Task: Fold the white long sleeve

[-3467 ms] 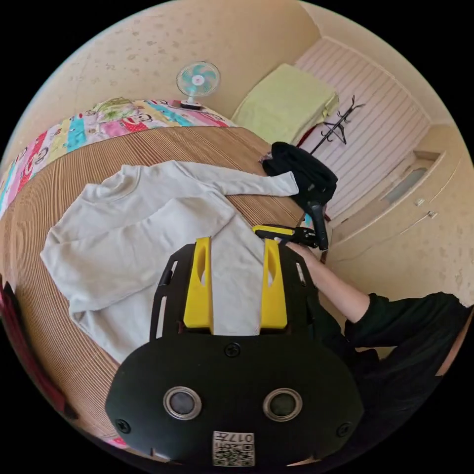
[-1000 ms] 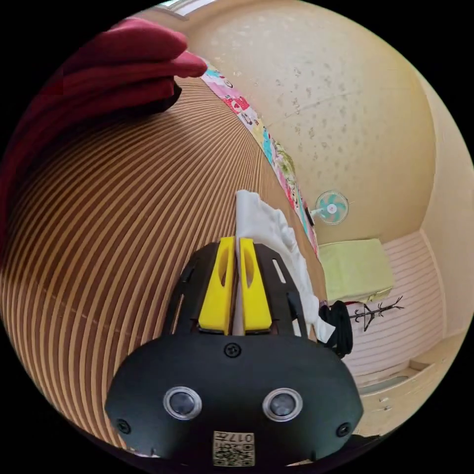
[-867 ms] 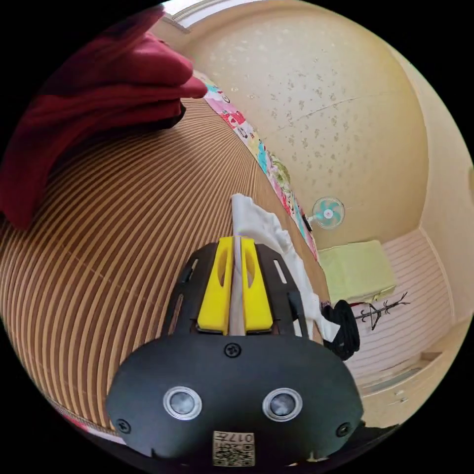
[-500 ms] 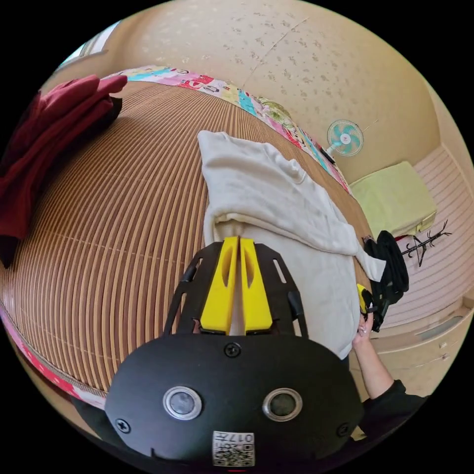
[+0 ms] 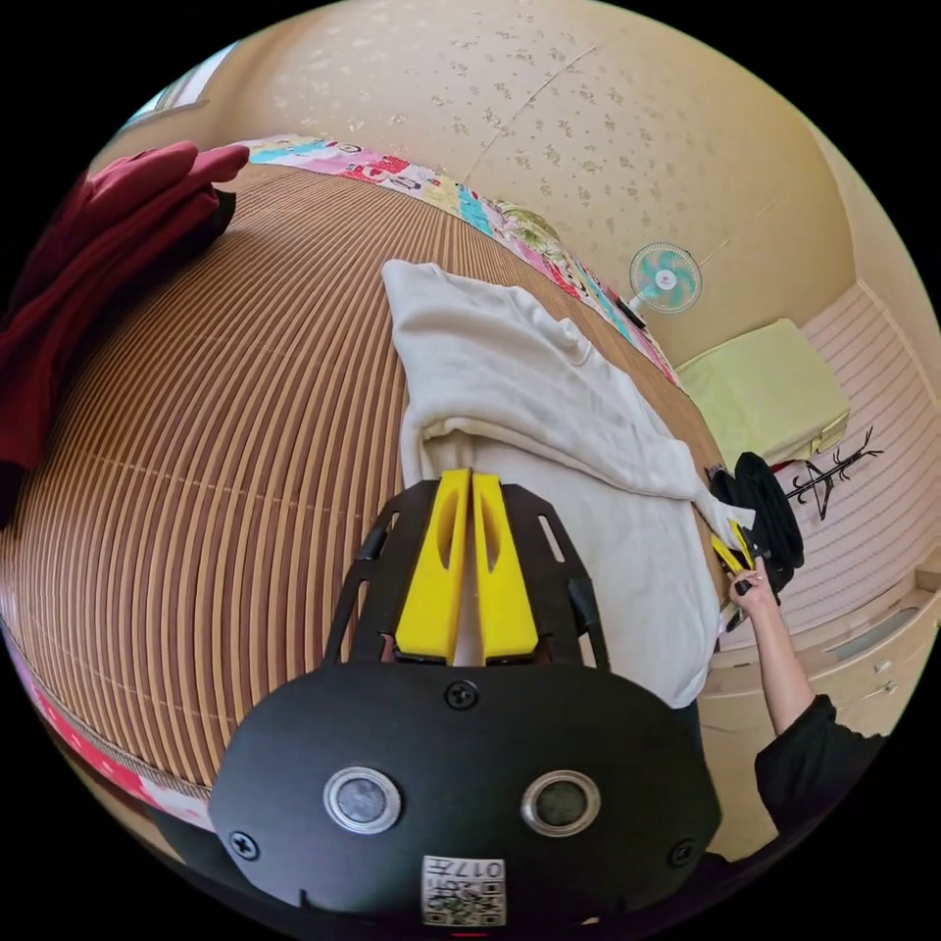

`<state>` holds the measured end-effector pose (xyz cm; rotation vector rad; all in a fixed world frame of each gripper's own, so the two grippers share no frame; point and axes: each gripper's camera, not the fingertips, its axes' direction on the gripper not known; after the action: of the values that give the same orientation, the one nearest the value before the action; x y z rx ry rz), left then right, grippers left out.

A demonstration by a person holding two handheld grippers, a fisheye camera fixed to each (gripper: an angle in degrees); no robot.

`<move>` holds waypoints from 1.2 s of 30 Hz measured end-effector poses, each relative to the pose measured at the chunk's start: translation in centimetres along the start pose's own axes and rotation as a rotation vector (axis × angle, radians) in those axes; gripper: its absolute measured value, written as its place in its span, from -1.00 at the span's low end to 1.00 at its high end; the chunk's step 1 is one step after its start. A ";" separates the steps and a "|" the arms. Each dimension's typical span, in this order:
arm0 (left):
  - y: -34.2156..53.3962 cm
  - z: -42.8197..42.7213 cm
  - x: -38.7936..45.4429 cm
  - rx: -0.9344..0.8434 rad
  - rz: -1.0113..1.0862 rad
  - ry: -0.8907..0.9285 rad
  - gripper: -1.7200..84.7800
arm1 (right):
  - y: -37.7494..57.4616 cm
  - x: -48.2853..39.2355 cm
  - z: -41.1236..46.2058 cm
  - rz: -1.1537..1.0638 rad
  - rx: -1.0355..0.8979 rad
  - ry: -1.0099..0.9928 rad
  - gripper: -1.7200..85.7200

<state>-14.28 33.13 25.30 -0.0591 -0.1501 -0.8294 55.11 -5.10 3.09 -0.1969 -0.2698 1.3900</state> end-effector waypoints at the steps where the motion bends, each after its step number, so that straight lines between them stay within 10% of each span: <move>1: 0.1 -0.1 0.0 0.002 0.004 -0.006 -0.98 | -0.9 -0.3 0.6 0.007 0.031 0.035 -0.74; 12: 0.4 -0.9 0.0 0.022 0.027 -0.035 -0.98 | 21.2 -22.7 16.7 -0.897 -0.210 -0.175 -0.86; 19: 0.3 -1.7 -0.5 0.022 0.018 -0.017 -0.98 | 38.5 -12.6 29.4 -0.916 -0.713 -0.050 -0.76; 36: -0.1 -3.9 -1.8 0.019 -0.025 0.074 -0.95 | 40.6 6.3 15.5 -1.144 -0.266 0.594 -0.84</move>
<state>-15.16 33.91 21.22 -0.0086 -0.0893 -0.8539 13.21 7.79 6.36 -0.5574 -0.0329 0.1272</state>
